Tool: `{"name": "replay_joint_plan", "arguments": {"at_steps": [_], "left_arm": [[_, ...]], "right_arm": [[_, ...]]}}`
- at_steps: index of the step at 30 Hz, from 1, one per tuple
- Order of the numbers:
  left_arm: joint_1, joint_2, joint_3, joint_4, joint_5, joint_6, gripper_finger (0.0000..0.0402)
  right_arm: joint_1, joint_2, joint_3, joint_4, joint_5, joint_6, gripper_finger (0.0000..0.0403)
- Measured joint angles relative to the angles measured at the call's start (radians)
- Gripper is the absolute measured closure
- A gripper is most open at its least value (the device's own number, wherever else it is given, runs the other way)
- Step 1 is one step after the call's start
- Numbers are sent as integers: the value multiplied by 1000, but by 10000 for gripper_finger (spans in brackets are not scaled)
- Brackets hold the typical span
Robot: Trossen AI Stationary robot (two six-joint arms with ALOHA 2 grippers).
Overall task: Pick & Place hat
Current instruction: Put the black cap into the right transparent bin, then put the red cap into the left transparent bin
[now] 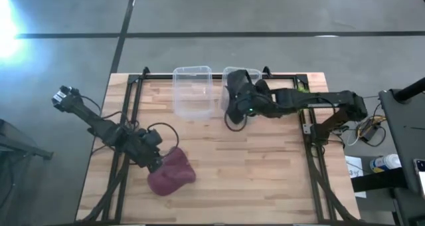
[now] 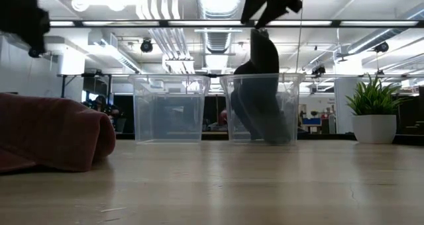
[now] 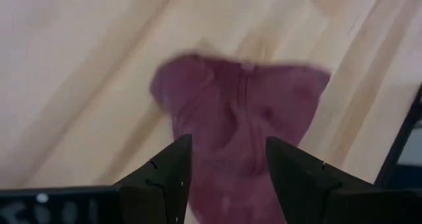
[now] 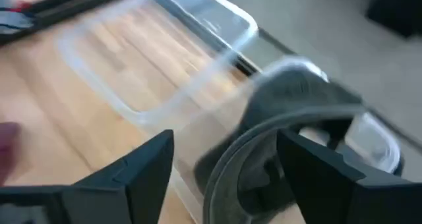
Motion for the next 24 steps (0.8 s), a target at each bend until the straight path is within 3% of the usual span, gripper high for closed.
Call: {"name": "replay_joint_plan", "arguments": {"at_steps": [3,7,11,16,19,21,24], "left_arm": [[-3,7,-58,20,120,-57,216],[-55,8,-105,110,261,-148,216],[-151,7,-125,257,183,-282,216],[-310,11,-145,328,0,-663,216],[-417,28,-153,342,-121,-896,216],[-479,54,-156,342,-123,-1023,216],[-521,109,-156,379,19,-1083,216]], "right_arm": [[63,-12,10,17,-47,-74,126],[130,17,5,47,-186,6,130],[155,65,-2,136,-280,143,144],[178,140,-3,257,-332,253,155],[177,192,-3,315,-432,290,156],[176,229,-3,343,-476,305,156],[179,285,-4,407,-529,308,159]]}}
